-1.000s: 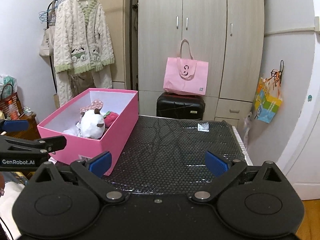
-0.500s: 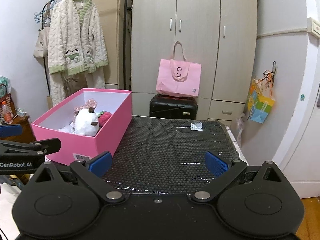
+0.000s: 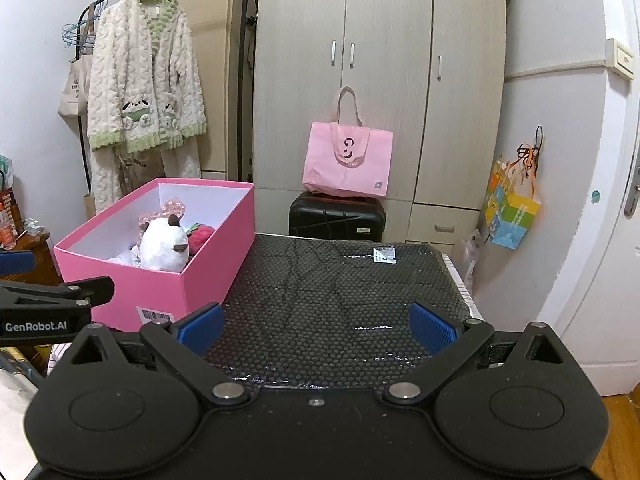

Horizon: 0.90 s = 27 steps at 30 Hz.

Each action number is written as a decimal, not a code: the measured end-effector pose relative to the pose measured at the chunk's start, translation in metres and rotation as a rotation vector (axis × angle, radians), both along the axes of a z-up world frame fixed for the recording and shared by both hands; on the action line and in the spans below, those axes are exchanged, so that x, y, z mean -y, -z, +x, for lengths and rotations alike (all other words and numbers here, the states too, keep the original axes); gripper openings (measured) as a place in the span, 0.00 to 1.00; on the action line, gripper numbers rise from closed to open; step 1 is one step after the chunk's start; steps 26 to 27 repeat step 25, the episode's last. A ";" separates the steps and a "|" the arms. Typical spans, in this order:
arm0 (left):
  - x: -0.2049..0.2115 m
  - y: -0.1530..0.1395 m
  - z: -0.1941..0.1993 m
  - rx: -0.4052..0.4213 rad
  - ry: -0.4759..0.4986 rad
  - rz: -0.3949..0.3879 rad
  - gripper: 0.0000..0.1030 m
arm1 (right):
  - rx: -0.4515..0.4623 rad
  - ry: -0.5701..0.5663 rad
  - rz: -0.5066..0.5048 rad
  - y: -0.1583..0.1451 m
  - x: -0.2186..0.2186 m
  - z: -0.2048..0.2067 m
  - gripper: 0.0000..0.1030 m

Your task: Organize soft objects

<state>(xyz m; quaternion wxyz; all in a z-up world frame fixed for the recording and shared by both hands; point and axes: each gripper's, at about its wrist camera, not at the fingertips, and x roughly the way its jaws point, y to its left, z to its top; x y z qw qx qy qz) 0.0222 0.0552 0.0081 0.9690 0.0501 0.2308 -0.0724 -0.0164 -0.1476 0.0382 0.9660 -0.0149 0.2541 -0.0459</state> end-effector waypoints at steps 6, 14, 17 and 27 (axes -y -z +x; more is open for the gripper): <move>0.003 -0.001 -0.003 0.022 -0.003 0.009 1.00 | 0.017 0.028 -0.017 -0.001 0.000 -0.001 0.98; 0.004 -0.001 -0.005 0.042 0.000 0.025 1.00 | 0.024 0.030 -0.031 -0.001 0.000 -0.002 0.98; 0.005 -0.001 -0.005 0.041 -0.001 0.025 1.00 | 0.024 0.026 -0.032 -0.001 0.000 -0.002 0.98; 0.003 -0.001 -0.004 0.034 -0.005 0.008 1.00 | 0.020 0.031 -0.027 0.001 0.001 -0.002 0.98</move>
